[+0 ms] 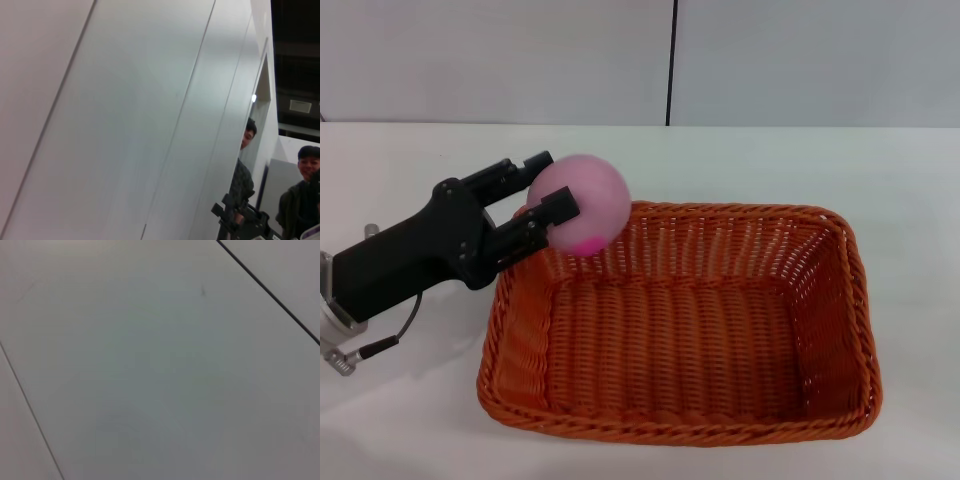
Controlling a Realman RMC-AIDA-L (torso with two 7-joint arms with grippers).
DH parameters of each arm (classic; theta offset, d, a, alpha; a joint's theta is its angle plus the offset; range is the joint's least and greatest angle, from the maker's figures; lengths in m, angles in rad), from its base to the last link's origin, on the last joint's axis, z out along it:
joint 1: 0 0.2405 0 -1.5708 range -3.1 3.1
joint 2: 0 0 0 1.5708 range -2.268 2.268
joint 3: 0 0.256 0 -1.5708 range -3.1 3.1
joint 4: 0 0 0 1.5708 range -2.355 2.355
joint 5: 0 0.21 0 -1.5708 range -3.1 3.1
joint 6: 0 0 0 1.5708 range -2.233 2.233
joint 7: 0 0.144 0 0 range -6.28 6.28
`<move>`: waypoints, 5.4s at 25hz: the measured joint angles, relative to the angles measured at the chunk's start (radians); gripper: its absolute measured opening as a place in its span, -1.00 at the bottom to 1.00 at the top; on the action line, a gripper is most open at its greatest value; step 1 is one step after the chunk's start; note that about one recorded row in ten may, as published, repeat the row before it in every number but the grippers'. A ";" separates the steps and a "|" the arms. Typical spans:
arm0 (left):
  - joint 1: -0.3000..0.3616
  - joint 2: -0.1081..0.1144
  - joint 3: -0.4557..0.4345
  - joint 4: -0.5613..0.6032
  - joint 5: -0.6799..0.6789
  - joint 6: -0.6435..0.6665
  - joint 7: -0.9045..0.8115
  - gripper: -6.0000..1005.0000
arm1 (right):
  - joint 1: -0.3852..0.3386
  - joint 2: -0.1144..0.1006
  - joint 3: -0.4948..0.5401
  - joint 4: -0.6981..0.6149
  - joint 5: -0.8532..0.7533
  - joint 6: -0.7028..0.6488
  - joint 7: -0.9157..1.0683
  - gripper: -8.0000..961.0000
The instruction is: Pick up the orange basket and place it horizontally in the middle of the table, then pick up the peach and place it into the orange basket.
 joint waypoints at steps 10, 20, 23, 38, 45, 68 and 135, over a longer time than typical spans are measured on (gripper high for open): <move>0.008 0.003 -0.031 -0.016 -0.005 -0.016 0.028 0.57 | 0.000 0.002 0.000 0.001 0.000 0.000 0.000 -0.09; 0.101 0.006 -0.374 -0.139 -0.093 -0.021 0.233 0.65 | -0.016 0.006 0.045 0.010 0.002 0.007 -0.046 -0.10; 0.138 0.005 -0.538 -0.177 -0.126 0.002 0.297 0.65 | -0.022 0.010 0.146 0.065 0.002 0.007 -0.129 -0.10; 0.184 0.000 -0.865 -0.289 -0.133 0.117 0.492 0.64 | -0.040 0.013 0.479 0.231 0.004 0.009 -0.513 -0.12; 0.182 0.001 -0.875 -0.298 -0.133 0.138 0.498 0.47 | -0.034 0.013 0.496 0.235 0.005 0.031 -0.523 -0.13; 0.149 0.002 -0.993 -0.314 -0.135 0.306 0.499 -0.91 | 0.021 0.012 0.633 0.249 0.006 0.159 -0.543 -0.99; 0.146 0.002 -1.025 -0.338 -0.124 0.365 0.500 -0.97 | 0.047 0.011 0.617 0.242 -0.012 0.172 -0.666 -0.99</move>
